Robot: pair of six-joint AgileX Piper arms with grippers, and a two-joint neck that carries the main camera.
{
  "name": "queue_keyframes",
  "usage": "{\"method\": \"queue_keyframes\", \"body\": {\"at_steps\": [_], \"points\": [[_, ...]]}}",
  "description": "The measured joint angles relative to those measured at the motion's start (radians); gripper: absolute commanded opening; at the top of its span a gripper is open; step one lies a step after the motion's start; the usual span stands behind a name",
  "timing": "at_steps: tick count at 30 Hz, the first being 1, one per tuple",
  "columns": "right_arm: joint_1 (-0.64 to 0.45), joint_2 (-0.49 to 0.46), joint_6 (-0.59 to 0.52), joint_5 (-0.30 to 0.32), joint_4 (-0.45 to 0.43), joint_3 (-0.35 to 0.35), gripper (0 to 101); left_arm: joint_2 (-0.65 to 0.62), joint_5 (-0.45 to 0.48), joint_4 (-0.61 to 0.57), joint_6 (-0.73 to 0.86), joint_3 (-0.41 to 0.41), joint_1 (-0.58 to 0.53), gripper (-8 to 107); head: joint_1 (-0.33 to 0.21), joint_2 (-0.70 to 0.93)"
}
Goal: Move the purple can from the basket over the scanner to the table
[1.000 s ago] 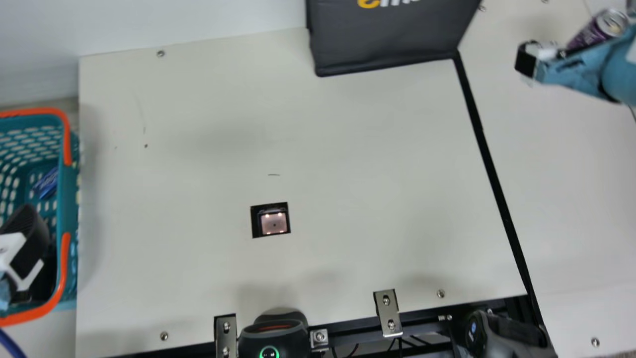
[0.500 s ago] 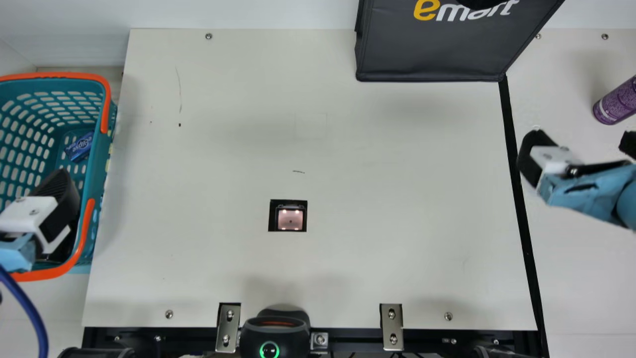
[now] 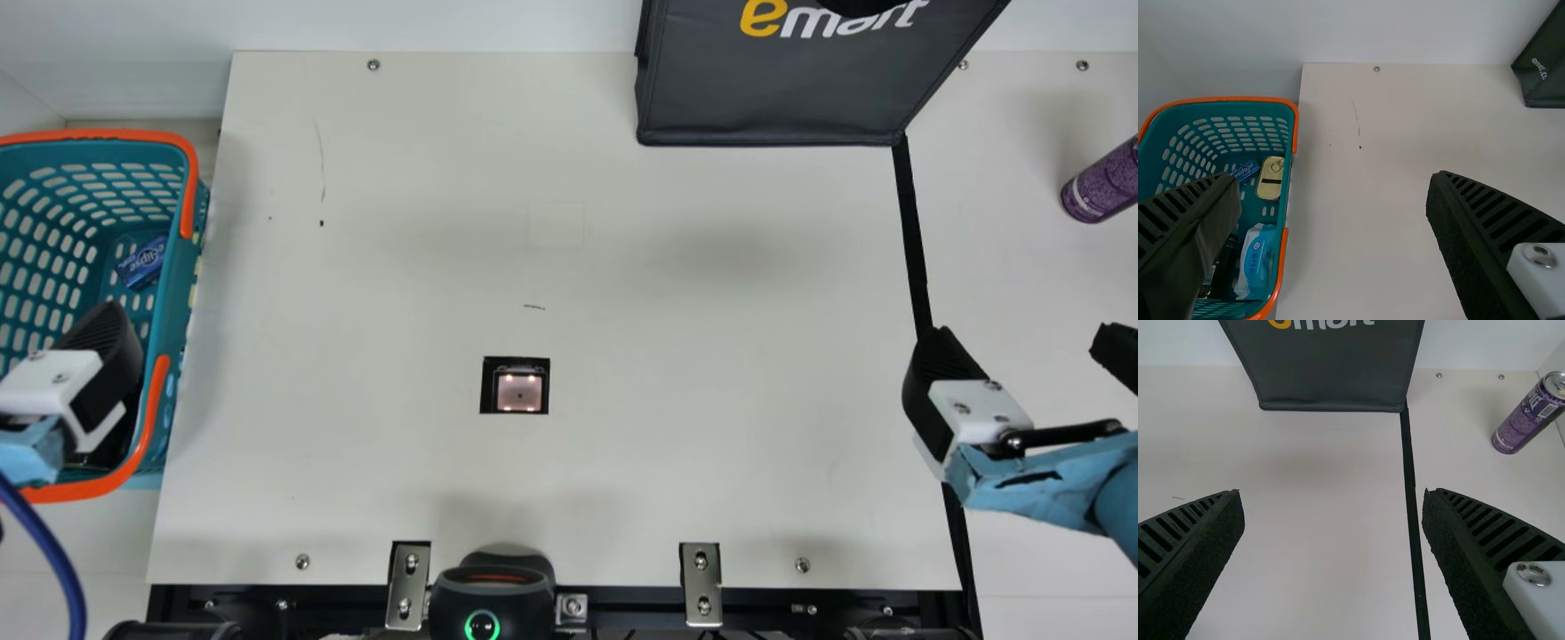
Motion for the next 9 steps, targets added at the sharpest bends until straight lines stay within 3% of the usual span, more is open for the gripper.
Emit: {"method": "queue_keyframes", "body": {"at_steps": [9], "points": [[0.0,-0.002,0.0,0.001,0.0,0.0,95,0.0,0.0,0.0,0.0,0.0,0.0,90,0.0,0.0]]}}
